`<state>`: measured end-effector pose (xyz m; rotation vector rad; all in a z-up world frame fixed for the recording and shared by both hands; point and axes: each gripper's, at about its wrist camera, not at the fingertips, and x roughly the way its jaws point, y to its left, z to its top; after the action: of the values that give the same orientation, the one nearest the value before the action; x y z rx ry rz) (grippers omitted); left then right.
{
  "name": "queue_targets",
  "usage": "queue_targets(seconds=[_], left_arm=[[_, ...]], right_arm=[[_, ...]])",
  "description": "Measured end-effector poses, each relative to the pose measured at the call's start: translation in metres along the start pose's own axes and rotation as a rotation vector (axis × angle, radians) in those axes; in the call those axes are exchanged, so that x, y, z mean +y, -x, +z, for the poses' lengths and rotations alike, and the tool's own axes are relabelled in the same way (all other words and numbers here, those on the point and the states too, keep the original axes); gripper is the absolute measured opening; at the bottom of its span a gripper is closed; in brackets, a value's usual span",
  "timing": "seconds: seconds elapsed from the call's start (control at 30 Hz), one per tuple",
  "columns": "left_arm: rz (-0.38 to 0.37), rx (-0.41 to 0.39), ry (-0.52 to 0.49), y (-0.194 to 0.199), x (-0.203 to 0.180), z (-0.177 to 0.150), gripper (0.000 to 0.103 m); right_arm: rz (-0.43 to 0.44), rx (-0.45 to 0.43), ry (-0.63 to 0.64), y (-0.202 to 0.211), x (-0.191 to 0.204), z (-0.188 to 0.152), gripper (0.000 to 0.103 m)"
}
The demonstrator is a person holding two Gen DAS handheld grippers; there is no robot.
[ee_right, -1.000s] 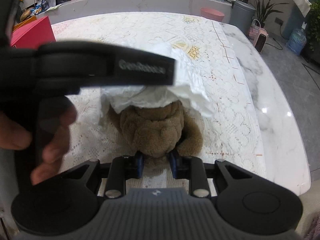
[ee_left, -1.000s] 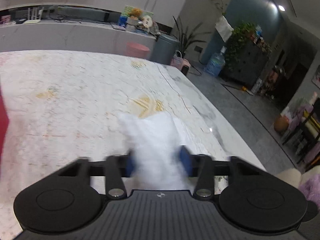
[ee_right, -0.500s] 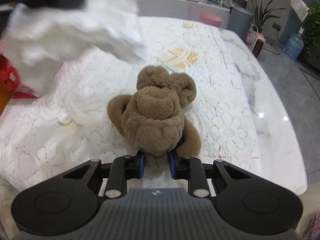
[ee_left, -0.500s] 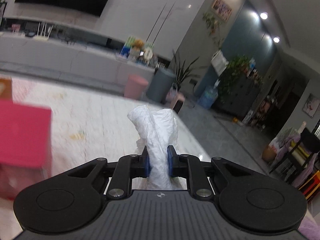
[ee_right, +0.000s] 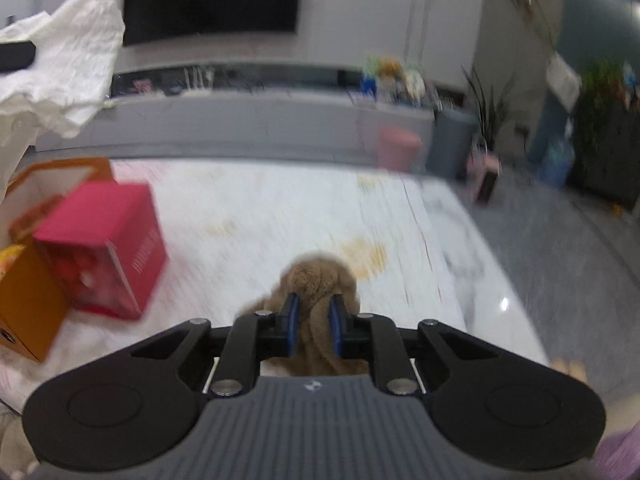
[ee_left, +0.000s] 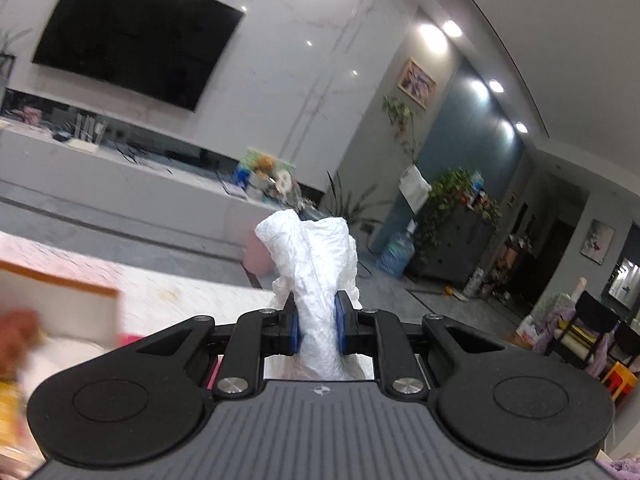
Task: Organize soft objects
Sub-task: 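Lift the white cloth with the left gripper while the right gripper lifts the teddy bear, then open the left gripper to drop the cloth while the right gripper releases the bear into the shoebox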
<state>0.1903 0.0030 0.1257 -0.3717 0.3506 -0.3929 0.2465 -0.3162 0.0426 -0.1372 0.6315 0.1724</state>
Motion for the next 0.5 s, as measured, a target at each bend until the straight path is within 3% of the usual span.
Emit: queue_targets(seconds=[0.03,0.17,0.33,0.4,0.43,0.47,0.5], left_arm=[[0.011,-0.005,0.001,0.008,0.009,0.005,0.019],[0.113,-0.032,-0.003,0.034,0.034,0.009,0.019],[0.160,-0.006,0.006,0.047,0.063,-0.007,0.019],[0.196,0.011,0.006,0.044,0.073,-0.011,0.019],[0.209,0.016,0.005,0.045,0.079,-0.012,0.019],[0.222,0.020,0.002,0.046,0.083,-0.014,0.019],[0.231,0.023,-0.001,0.047,0.089,-0.014,0.019]], right_arm=[[-0.002,-0.030,0.005,0.008,0.008,0.006,0.000],[0.028,-0.099,0.043,0.031,0.045,0.032,0.000],[0.021,0.027,0.166,0.008,0.084,0.019,0.003],[0.044,0.097,0.151,-0.008,0.085,0.000,0.026],[0.059,0.125,0.135,-0.013,0.087,-0.009,0.054],[0.093,0.148,0.117,-0.016,0.089,-0.018,0.063],[0.151,0.169,0.109,-0.019,0.093,-0.027,0.065]])
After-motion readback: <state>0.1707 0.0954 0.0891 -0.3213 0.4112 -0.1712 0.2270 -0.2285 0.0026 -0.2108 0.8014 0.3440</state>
